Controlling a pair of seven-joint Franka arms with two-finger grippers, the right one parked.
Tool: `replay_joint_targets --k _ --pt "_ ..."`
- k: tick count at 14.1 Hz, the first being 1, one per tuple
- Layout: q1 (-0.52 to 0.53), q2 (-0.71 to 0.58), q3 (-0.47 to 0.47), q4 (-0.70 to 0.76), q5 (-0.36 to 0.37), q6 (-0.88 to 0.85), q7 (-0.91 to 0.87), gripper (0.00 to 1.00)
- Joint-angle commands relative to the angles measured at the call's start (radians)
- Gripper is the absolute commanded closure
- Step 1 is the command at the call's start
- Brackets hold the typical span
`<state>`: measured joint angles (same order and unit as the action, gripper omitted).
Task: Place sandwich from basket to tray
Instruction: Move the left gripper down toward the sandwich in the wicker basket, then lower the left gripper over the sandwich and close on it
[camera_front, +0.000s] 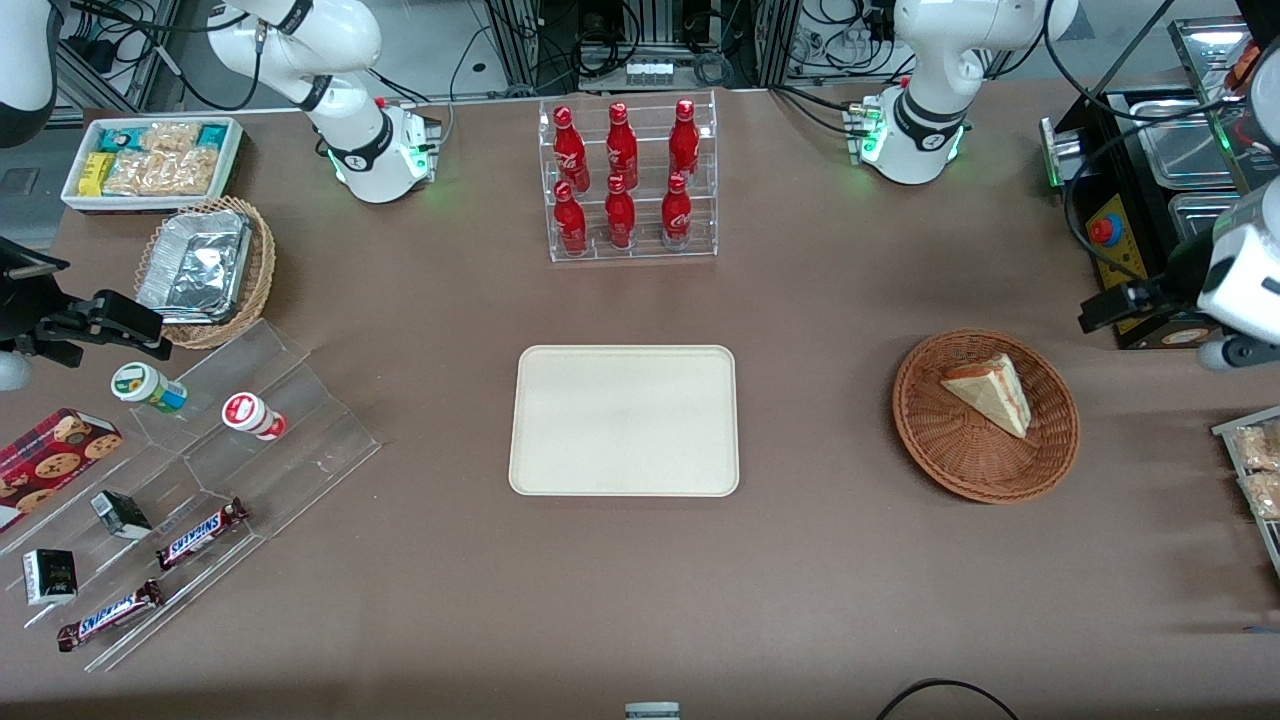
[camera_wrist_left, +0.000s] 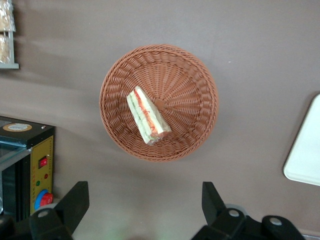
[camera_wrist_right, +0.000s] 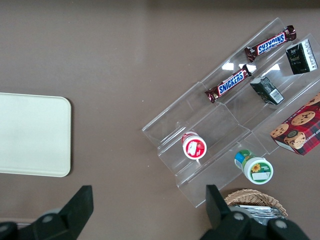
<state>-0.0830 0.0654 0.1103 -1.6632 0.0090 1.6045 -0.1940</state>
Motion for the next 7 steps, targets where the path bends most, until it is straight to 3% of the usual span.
replay_joint_targets --k 1,3,7 --pt "0.000 0.028 -0.006 -0.041 0.008 0.037 -0.147 0.00" --pt "0.000 0.060 0.017 -0.068 0.008 0.087 -0.160 0.00" --pt "0.000 0.059 0.041 -0.268 -0.021 0.348 -0.273 0.00"
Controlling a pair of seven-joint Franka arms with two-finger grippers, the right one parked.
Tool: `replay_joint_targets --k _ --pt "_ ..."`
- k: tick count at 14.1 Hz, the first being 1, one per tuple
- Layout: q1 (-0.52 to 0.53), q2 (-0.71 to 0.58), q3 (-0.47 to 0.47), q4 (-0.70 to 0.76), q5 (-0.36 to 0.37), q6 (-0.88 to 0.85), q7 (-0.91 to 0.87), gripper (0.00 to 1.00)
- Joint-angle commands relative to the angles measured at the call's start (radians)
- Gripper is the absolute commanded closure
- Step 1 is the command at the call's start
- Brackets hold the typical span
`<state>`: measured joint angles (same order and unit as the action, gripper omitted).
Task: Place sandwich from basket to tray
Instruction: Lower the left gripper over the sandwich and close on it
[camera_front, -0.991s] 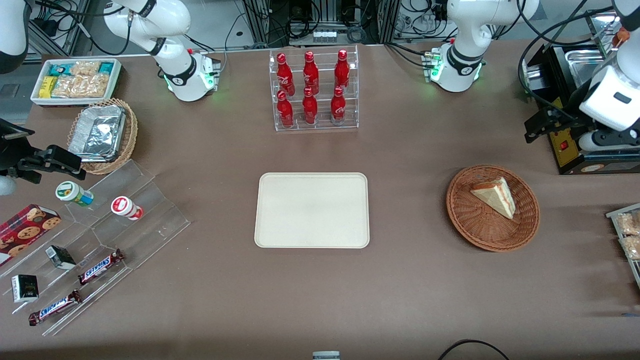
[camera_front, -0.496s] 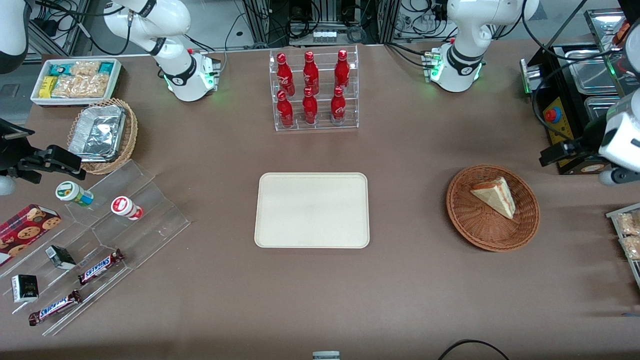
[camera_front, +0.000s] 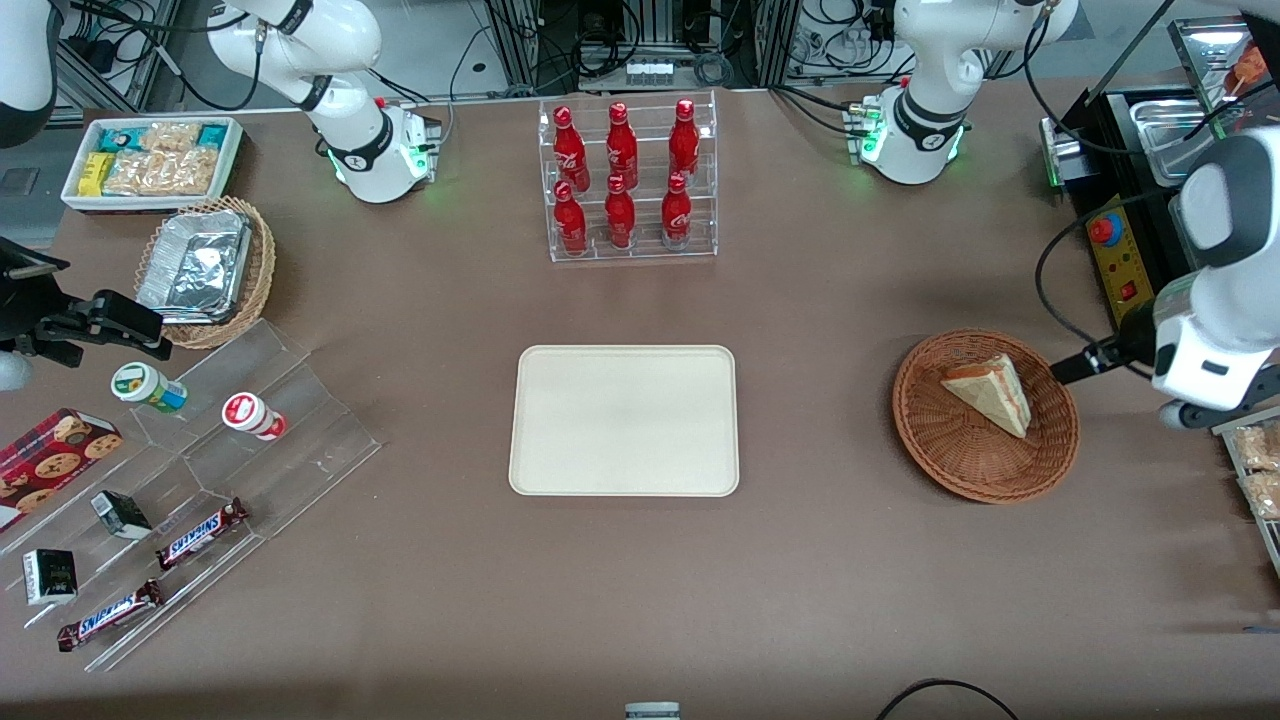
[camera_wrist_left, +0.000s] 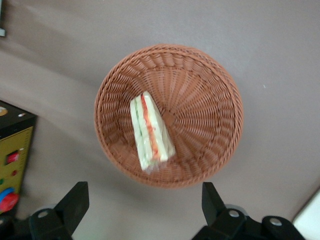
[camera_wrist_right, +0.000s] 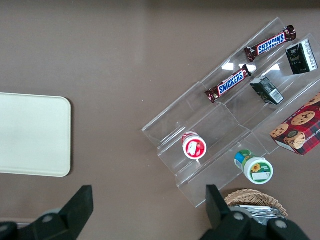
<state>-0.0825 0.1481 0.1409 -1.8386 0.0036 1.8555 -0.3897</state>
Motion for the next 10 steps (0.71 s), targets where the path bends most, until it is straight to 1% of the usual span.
replay_joint_targets --k 1,3,5,6,9,10 --pt "0.000 -0.021 0.011 -0.120 -0.026 0.131 -0.140 0.00" --pt "-0.003 -0.007 0.011 -0.195 -0.031 0.215 -0.214 0.00" --pt "0.000 -0.005 0.014 -0.255 -0.031 0.289 -0.235 0.00" --pt "0.000 0.008 0.023 -0.261 -0.034 0.297 -0.241 0.00" --pt "-0.002 0.082 0.026 -0.264 -0.080 0.343 -0.323 0.00" --pt "-0.002 0.093 0.025 -0.267 -0.083 0.349 -0.333 0.00"
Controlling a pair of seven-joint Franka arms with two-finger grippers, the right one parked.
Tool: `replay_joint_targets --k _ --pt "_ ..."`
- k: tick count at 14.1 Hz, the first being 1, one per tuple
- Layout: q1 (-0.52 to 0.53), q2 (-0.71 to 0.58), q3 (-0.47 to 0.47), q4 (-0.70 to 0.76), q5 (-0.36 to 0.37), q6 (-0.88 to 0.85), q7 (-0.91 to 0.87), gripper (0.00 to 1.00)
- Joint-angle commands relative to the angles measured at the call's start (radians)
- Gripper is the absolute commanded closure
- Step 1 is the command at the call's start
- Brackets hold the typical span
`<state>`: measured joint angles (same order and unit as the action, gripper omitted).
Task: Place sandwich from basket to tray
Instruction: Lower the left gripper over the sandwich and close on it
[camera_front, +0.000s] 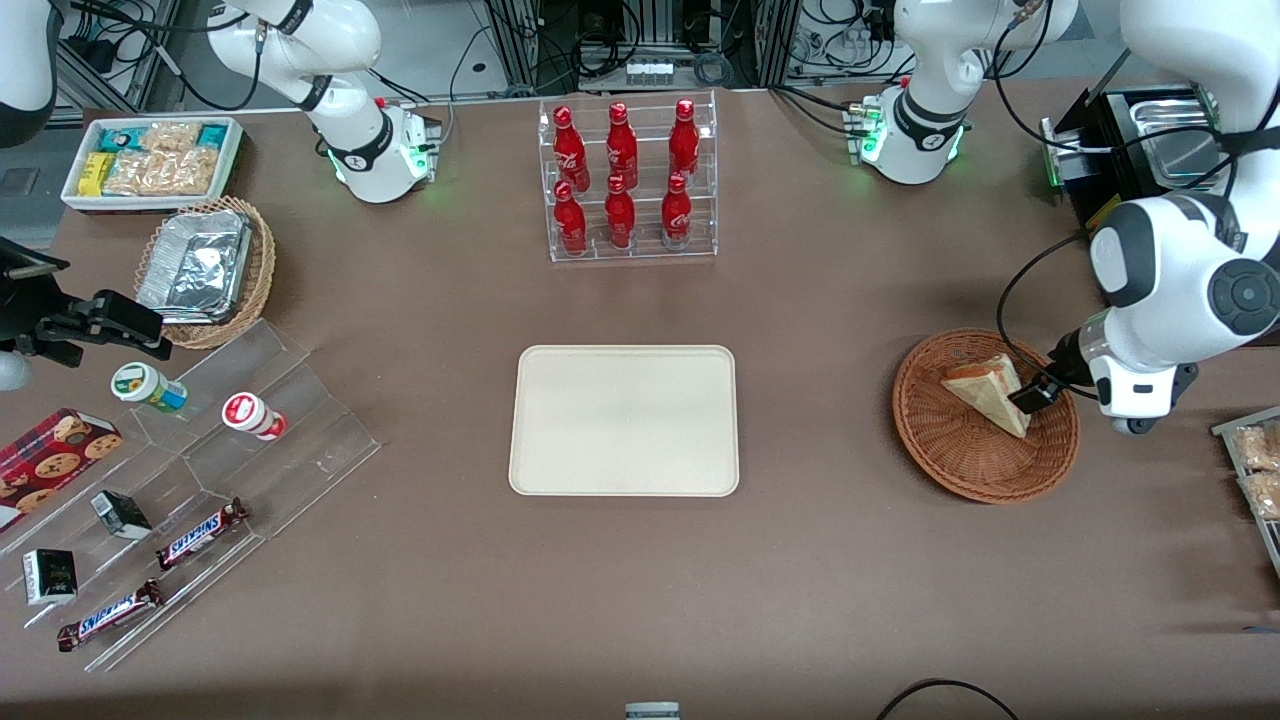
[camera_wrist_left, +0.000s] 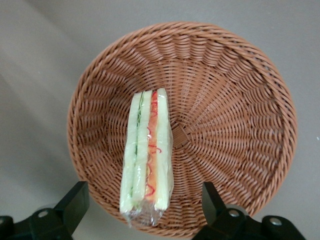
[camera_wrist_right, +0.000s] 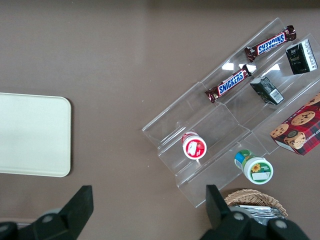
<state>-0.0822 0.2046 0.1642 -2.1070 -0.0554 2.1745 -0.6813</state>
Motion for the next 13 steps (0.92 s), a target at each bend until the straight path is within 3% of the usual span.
replay_joint_targets --k 1,3,6,10,11,13 --pt "-0.001 0.035 0.003 -0.020 -0.024 0.036 -0.041 0.00" --pt "-0.001 0.039 0.011 -0.037 -0.029 0.057 -0.044 0.00" --pt "-0.004 0.078 0.011 -0.048 -0.112 0.119 -0.043 0.00" --pt "-0.004 0.130 0.011 -0.111 -0.110 0.257 -0.038 0.00" --pt "-0.005 0.133 0.012 -0.110 -0.110 0.257 -0.038 0.02" --pt "-0.004 0.130 0.012 -0.111 -0.110 0.252 -0.037 0.14"
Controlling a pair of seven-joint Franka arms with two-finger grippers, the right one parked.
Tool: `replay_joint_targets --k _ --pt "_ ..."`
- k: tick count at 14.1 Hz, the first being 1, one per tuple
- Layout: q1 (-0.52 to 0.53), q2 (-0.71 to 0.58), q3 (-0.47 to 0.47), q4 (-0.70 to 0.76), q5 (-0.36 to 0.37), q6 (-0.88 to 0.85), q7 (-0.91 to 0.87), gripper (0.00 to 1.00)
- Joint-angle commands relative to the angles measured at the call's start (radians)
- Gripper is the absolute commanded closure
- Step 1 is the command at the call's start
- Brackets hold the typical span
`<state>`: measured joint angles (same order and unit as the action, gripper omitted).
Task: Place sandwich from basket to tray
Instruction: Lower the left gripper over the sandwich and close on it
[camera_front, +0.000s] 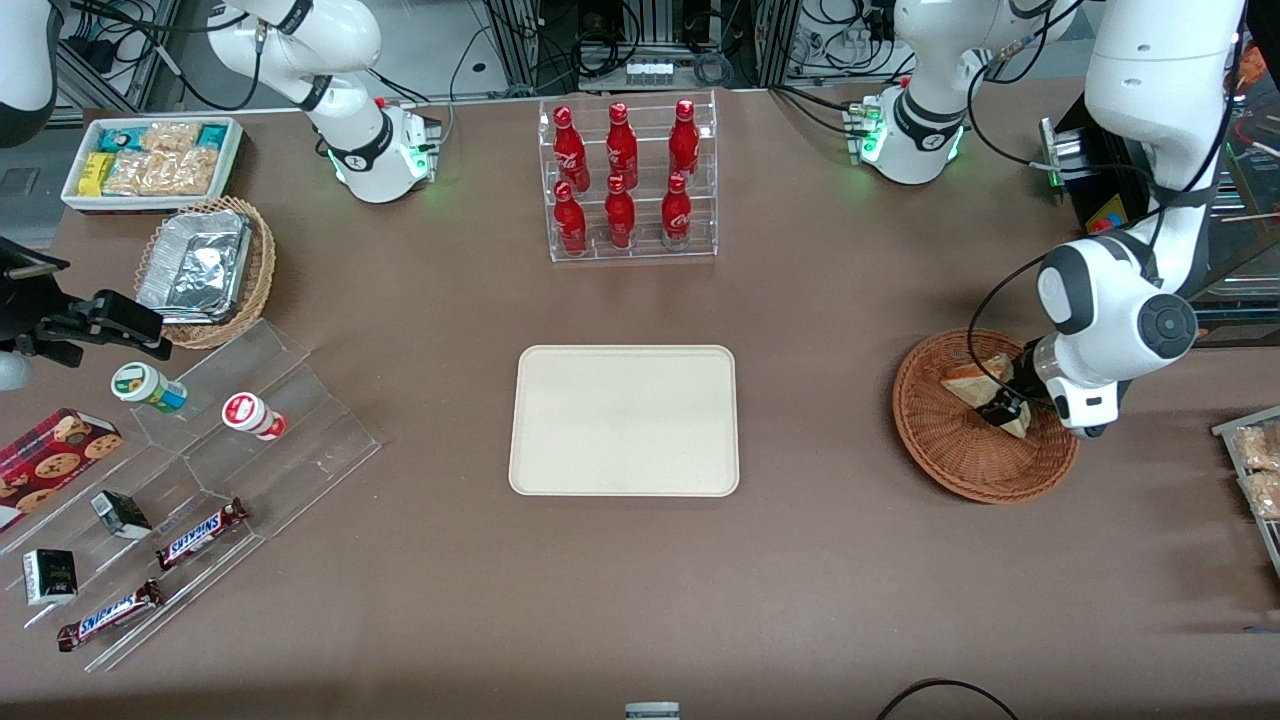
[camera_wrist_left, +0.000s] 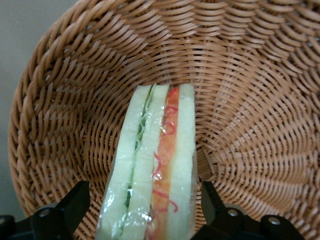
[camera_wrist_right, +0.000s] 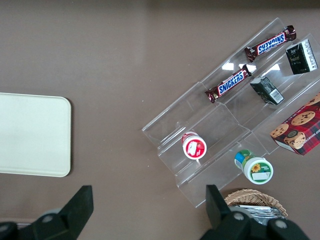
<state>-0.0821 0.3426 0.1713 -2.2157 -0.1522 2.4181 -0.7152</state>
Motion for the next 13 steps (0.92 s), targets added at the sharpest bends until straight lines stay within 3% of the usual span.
replay_joint_targets --k 1,2,3,8,11,13 --pt "-0.005 -0.007 0.004 -0.004 -0.010 0.006 0.000 0.20" --pt "-0.008 -0.008 0.005 -0.005 -0.007 0.001 0.005 0.29" --pt "-0.010 -0.011 0.004 -0.006 -0.003 -0.010 0.011 0.45" --pt "-0.016 -0.057 0.004 0.022 0.002 -0.086 0.016 0.65" --pt "-0.025 -0.094 -0.007 0.117 0.075 -0.274 0.019 0.68" --pt "-0.088 -0.099 -0.021 0.198 0.106 -0.370 0.045 0.72"
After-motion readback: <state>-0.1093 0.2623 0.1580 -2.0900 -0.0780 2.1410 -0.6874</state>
